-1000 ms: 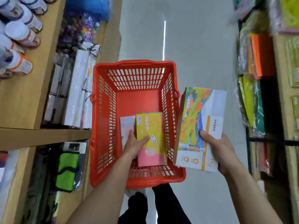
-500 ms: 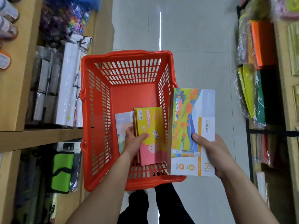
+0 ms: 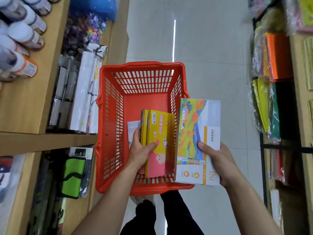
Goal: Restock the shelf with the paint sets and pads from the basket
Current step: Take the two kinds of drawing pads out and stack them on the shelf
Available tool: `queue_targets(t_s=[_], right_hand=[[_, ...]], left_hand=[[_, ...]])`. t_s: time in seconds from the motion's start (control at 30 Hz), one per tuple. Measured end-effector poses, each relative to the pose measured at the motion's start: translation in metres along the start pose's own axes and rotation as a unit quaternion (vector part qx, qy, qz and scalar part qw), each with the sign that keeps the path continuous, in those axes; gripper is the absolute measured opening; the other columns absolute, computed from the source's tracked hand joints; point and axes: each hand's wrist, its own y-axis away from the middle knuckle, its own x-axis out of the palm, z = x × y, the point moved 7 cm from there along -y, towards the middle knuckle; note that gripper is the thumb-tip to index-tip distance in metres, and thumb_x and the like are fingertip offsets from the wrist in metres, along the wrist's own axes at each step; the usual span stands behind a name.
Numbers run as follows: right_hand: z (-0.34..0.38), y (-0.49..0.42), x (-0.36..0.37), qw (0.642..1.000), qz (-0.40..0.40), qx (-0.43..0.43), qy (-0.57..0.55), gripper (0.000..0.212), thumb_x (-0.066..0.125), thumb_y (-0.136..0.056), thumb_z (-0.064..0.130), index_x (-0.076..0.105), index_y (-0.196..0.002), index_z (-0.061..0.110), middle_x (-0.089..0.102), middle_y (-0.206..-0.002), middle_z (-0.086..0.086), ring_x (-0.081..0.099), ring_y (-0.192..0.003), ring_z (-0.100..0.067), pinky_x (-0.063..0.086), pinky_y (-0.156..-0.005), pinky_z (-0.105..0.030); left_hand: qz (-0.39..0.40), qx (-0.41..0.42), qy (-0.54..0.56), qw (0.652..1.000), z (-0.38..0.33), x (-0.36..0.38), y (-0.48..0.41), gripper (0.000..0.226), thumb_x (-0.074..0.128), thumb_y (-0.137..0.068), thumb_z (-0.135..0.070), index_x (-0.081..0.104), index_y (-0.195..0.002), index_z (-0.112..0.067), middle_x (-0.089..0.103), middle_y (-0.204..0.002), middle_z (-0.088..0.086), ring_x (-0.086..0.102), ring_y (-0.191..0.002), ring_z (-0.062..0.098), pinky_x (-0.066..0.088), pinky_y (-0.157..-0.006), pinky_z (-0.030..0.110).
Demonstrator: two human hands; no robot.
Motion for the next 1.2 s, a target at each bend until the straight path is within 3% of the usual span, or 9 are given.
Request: queue_targets(t_s=[0.1,0.2,0.27,0.37,0.6,0.7,0.83,0.97,1.2], right_hand=[[0.007,0.014,0.013,1.0,0.007,0.003,0.001,0.028,0.07,-0.092,0.014,0.066,-0.119,0.007,0.083,-0.098,-0.012,0.081,-0.073,-0.028,0.063,-0.055,-0.034],[0.025,0.033,0.031,1.0,0.028,-0.008,0.011,0.028,0.071,-0.092,0.012,0.065,-0.118,0.008,0.083,-0.098,-0.011,0.081,-0.074,-0.029,0.064,-0.056,-0.036],[0.044,0.047,0.047,0.998,0.047,-0.024,0.021,0.028,0.072,-0.091,0.01,0.066,-0.119,0.007,0.083,-0.099,-0.011,0.081,-0.076,-0.029,0.065,-0.06,-0.038],[0.081,0.074,0.08,0.993,0.091,-0.057,0.04,0.026,0.073,-0.09,0.009,0.069,-0.116,0.01,0.083,-0.098,-0.01,0.081,-0.077,-0.028,0.065,-0.062,-0.038],[0.156,0.168,0.174,0.963,0.213,-0.134,0.097,0.028,0.076,-0.087,0.013,0.071,-0.115,0.012,0.083,-0.094,-0.012,0.081,-0.076,-0.034,0.063,-0.067,-0.043],[0.168,0.221,0.217,0.943,0.267,-0.159,0.118,0.016,0.074,-0.09,0.011,0.073,-0.105,0.013,0.083,-0.083,-0.009,0.079,-0.063,-0.026,0.062,-0.053,-0.034],[0.16,0.287,0.272,0.912,0.336,-0.184,0.149,0.028,0.076,-0.087,0.012,0.071,-0.115,0.009,0.082,-0.096,-0.015,0.08,-0.078,-0.034,0.064,-0.07,-0.046],[0.139,0.354,0.311,0.882,0.377,-0.213,0.186,0.026,0.08,-0.085,0.018,0.074,-0.11,0.013,0.083,-0.091,-0.009,0.081,-0.076,-0.031,0.063,-0.072,-0.043],[0.08,0.461,0.371,0.824,0.465,-0.226,0.233,0.028,0.08,-0.085,0.021,0.074,-0.111,0.013,0.084,-0.088,-0.001,0.081,-0.072,-0.023,0.062,-0.058,-0.032]], left_hand=[[-0.025,0.037,0.02,0.999,-0.035,-0.029,0.035,0.078,0.082,-0.079,-0.008,0.041,-0.137,-0.04,0.065,-0.117,-0.016,0.068,-0.092,-0.01,0.055,-0.077,0.014],[-0.043,0.062,0.046,0.996,-0.07,-0.064,0.079,0.088,0.087,-0.072,-0.024,0.039,-0.145,-0.04,0.064,-0.13,-0.011,0.066,-0.114,0.007,0.055,-0.093,0.031],[-0.058,0.071,0.071,0.993,-0.095,-0.089,0.113,0.094,0.085,-0.066,-0.033,0.038,-0.147,-0.04,0.066,-0.131,-0.008,0.069,-0.111,0.011,0.058,-0.088,0.035],[-0.081,0.108,0.117,0.984,-0.13,-0.131,0.173,0.091,0.083,-0.069,-0.028,0.04,-0.148,-0.042,0.073,-0.123,-0.005,0.075,-0.1,0.014,0.061,-0.073,0.031],[-0.189,0.2,0.179,0.944,-0.177,-0.217,0.328,0.071,0.077,-0.076,-0.01,0.055,-0.13,-0.05,0.077,-0.117,-0.001,0.076,-0.098,0.026,0.061,-0.07,0.032],[-0.259,0.239,0.197,0.915,-0.175,-0.25,0.396,0.072,0.076,-0.074,-0.016,0.053,-0.133,-0.049,0.076,-0.118,-0.001,0.076,-0.097,0.026,0.06,-0.072,0.034],[-0.337,0.281,0.235,0.867,-0.166,-0.284,0.486,0.061,0.074,-0.073,-0.016,0.061,-0.117,-0.056,0.079,-0.106,-0.005,0.078,-0.084,0.019,0.058,-0.059,0.025],[-0.407,0.295,0.254,0.826,-0.127,-0.317,0.563,0.083,0.078,-0.061,-0.037,0.053,-0.14,-0.034,0.078,-0.112,-0.002,0.077,-0.092,0.023,0.06,-0.067,0.031],[-0.512,0.265,0.293,0.763,-0.034,-0.368,0.666,0.059,0.079,-0.066,-0.033,0.064,-0.124,-0.035,0.078,-0.112,0.005,0.074,-0.092,0.03,0.057,-0.079,0.041]])
